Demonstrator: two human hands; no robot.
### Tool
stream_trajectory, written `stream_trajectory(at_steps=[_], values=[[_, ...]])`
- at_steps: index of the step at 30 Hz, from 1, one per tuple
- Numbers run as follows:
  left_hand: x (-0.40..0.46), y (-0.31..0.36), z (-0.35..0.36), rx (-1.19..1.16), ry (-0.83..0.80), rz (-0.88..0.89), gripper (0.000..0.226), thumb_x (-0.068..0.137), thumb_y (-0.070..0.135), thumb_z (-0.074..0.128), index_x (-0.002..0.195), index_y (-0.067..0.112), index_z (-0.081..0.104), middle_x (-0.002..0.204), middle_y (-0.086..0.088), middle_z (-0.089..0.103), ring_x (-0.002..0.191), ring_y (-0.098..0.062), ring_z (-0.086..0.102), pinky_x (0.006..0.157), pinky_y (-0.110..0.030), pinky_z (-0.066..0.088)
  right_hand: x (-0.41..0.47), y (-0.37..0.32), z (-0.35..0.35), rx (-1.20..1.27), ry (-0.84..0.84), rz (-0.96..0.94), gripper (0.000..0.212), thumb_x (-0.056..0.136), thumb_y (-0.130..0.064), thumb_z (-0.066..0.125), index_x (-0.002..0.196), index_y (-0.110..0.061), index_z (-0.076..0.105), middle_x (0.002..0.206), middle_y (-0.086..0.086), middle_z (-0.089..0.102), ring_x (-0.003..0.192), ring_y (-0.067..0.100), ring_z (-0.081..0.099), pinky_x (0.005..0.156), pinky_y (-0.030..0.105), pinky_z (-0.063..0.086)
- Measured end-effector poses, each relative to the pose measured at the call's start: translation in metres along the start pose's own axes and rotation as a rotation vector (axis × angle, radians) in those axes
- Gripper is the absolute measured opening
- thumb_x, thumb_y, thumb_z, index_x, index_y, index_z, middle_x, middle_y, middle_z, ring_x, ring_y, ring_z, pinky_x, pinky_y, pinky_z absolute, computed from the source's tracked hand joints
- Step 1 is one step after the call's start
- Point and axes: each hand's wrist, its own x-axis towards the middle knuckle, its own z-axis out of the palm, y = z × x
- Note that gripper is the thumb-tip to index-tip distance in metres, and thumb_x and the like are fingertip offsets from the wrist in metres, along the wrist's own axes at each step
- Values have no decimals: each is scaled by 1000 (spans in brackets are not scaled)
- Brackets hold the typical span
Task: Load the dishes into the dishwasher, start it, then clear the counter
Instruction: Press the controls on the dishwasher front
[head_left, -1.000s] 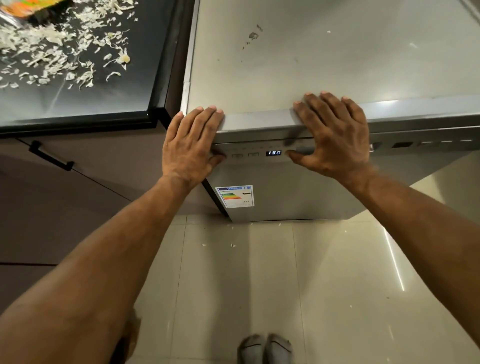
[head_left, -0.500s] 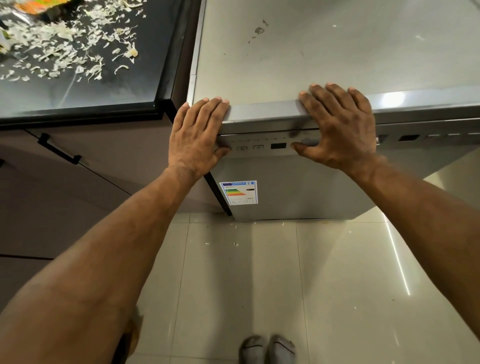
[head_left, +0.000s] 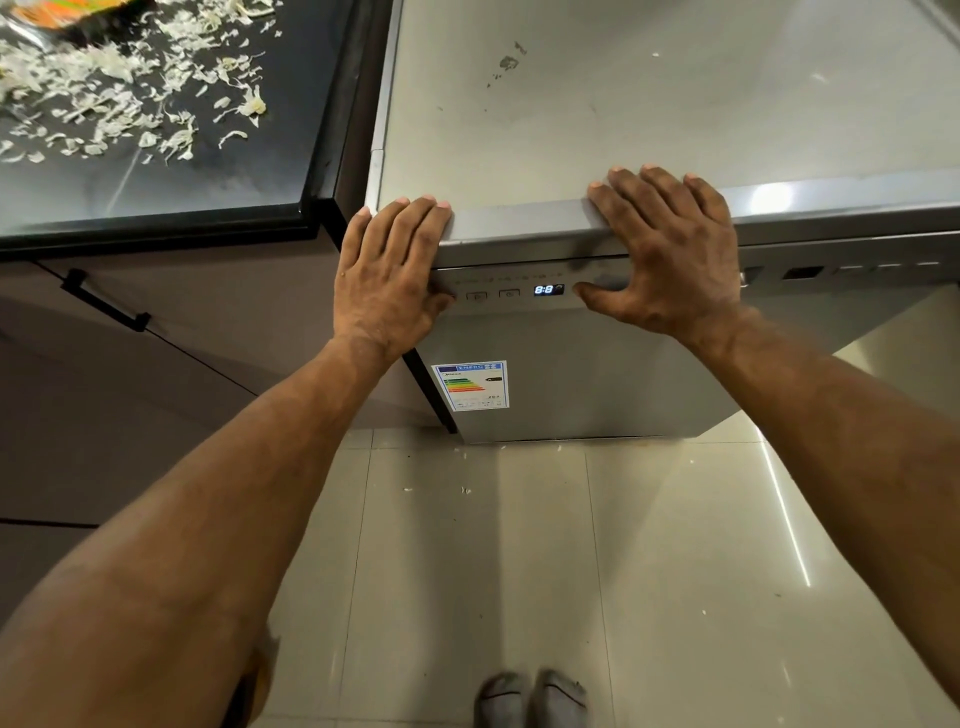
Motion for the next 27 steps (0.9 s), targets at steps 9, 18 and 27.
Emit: stream_trajectory(at_steps=[9,18,27], values=[[3,11,8,-45,63,-99,96,70,64,70,144,19,31,146,-6,39,136,-28,31,117,-52,17,0,2,2,-8,22,6,89,73,-67,54,146,-19,35,149,9,41,137,33,38,111,52,27],[2,16,20,-34,188,-129,86,70,63,66,137,18,38,139,-6,46,131,-26,35,114,-55,22,0,1,7,-14,61,3,85,77,-67,55,145,-18,37,147,10,44,134,34,40,109,52,30],[2,11,23,-57,204,-105,91,68,65,71,138,19,37,138,-5,45,129,-23,32,114,-51,19,0,0,6,-20,43,8,86,76,-66,54,145,-18,36,147,10,43,135,34,39,110,53,29]])
